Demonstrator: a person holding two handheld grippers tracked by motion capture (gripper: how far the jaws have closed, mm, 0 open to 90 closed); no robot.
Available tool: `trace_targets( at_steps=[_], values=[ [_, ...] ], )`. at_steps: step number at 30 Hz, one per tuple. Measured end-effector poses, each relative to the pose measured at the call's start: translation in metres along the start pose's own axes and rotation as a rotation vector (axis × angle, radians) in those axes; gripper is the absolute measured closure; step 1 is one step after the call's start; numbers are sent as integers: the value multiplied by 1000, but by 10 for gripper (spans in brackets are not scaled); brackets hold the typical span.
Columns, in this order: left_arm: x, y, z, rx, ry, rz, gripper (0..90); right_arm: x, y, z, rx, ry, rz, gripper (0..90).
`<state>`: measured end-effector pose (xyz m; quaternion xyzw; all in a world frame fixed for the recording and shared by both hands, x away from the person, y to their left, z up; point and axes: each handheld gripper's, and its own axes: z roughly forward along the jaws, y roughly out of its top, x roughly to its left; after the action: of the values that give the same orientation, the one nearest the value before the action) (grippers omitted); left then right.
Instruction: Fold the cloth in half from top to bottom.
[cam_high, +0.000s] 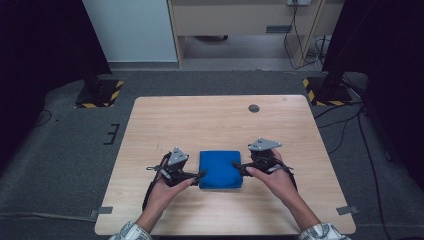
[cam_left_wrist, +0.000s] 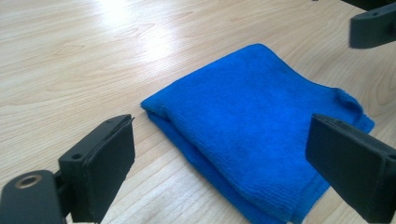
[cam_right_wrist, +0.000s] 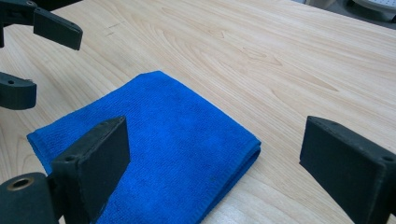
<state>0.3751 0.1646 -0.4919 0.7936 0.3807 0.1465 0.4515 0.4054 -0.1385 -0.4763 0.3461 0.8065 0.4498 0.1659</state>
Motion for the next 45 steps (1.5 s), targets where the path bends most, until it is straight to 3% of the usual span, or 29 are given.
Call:
trace_targets(
  at_steps=[16,37,41,45],
  values=[
    [28,-6,-19,-2,44,-29,62,-18,-9,-14,-14,-20,35,85],
    [51,-21,-35,48,80,-31,61,-54,-47,-52,-7,-99,104,84],
    [59,-24,-39,54,93,-47,61,-60,-53,-56,-3,-117,125,85],
    [68,-26,-42,82,116,-35,61,-72,-62,-59,15,-146,141,85]
  ],
)
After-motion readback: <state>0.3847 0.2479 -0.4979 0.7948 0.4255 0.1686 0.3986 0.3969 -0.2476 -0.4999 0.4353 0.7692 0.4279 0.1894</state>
